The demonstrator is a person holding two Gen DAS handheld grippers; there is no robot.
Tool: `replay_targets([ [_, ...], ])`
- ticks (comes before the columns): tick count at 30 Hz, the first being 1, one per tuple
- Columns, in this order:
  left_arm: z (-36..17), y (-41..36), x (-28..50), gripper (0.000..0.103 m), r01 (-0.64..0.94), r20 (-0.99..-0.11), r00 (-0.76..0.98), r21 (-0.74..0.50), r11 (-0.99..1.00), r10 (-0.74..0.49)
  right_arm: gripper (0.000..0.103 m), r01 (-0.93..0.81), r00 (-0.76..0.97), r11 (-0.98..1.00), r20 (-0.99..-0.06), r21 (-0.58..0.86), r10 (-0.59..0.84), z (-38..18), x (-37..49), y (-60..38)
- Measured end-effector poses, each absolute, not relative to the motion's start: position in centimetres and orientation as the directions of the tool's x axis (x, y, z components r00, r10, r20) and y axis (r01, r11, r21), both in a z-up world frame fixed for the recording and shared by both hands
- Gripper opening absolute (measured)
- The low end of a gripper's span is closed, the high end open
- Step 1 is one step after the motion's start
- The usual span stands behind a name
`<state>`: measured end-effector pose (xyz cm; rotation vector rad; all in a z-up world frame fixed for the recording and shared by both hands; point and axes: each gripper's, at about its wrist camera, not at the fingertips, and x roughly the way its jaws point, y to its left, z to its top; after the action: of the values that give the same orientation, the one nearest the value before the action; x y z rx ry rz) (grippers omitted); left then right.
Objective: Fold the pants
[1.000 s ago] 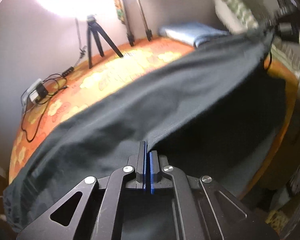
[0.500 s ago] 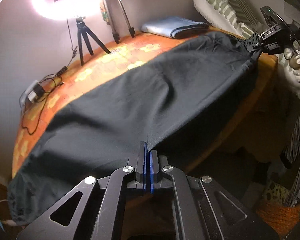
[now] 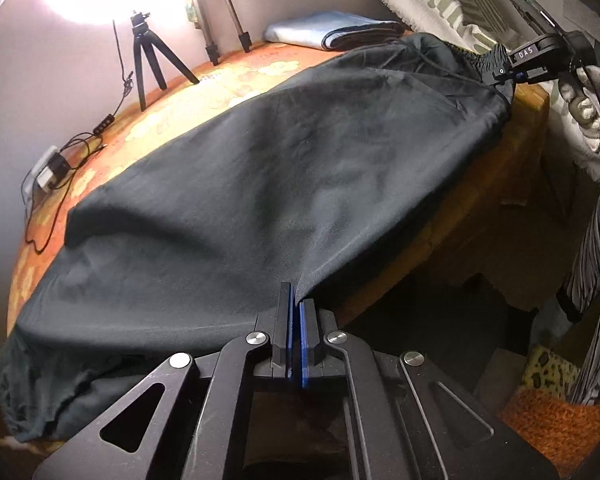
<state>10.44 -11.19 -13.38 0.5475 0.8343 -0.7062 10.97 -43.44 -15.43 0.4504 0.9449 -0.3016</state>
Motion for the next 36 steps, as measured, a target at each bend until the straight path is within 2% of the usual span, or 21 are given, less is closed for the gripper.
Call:
replay_targets([
  [2, -13.1, -11.1, 10.4, 0.016, 0.736, -0.811, 0.471, 0.144, 0.661, -0.347, 0.022, 0.449, 0.544, 0.864, -0.837, 0.229, -0.061, -15.2, 11.2, -43.4],
  [3, -12.8, -11.0, 10.3, 0.018, 0.735, -0.807, 0.468, 0.131, 0.665, -0.358, 0.025, 0.45, 0.544, 0.862, -0.837, 0.232, -0.058, -15.0, 11.2, -43.4],
  [5, -12.3, -10.4, 10.1, 0.021, 0.735, -0.804, 0.46, 0.105, 0.67, -0.378, 0.038, 0.46, 0.545, 0.862, -0.834, 0.213, -0.085, -14.4, 10.8, -43.3],
  [7, -11.6, -9.6, 9.8, 0.023, 0.726, -0.8, 0.451, 0.07, 0.685, -0.396, 0.044, 0.467, 0.55, 0.866, -0.826, 0.179, -0.126, -13.6, 10.3, -43.1],
  [10, -9.9, -7.5, 10.0, 0.034, 0.686, -0.78, 0.455, -0.001, 0.728, -0.43, 0.044, 0.469, 0.577, 0.871, -0.798, 0.147, -0.176, -11.6, 9.4, -42.6],
  [15, -6.8, -2.4, 11.8, 0.035, 0.567, -0.73, 0.532, -0.07, 0.821, -0.429, 0.044, 0.387, 0.65, 0.917, -0.733, 0.092, -0.201, -7.3, 10.1, -39.3],
  [21, -5.6, 7.9, 15.5, 0.035, 0.287, -0.702, 0.646, -0.14, 0.948, -0.299, 0.044, 0.144, 0.713, 0.987, -0.699, 0.076, -0.05, -3.8, 13.1, -31.9],
  [25, -6.1, 17.1, 17.7, 0.035, 0.052, -0.692, 0.675, -0.3, 0.953, -0.255, 0.044, -0.062, 0.704, 0.995, -0.704, 0.075, 0.096, -3.5, 16.1, -25.3],
  [29, -7.6, 24.8, 19.2, 0.035, -0.148, -0.73, 0.671, -0.3, 0.942, -0.127, 0.044, -0.219, 0.658, 0.973, -0.726, 0.07, 0.201, -5.1, 18.4, -19.7],
  [33, -10.1, 30.4, 19.8, 0.035, -0.291, -0.752, 0.65, -0.383, 0.877, -0.113, 0.044, -0.342, 0.602, 0.938, -0.754, 0.051, 0.261, -7.0, 19.7, -14.4],
  [36, -11.5, 32.7, 20.3, 0.035, -0.334, -0.751, 0.648, -0.429, 0.839, -0.126, 0.044, -0.412, 0.554, 0.909, -0.775, 0.063, 0.305, -8.1, 20.9, -11.1],
])
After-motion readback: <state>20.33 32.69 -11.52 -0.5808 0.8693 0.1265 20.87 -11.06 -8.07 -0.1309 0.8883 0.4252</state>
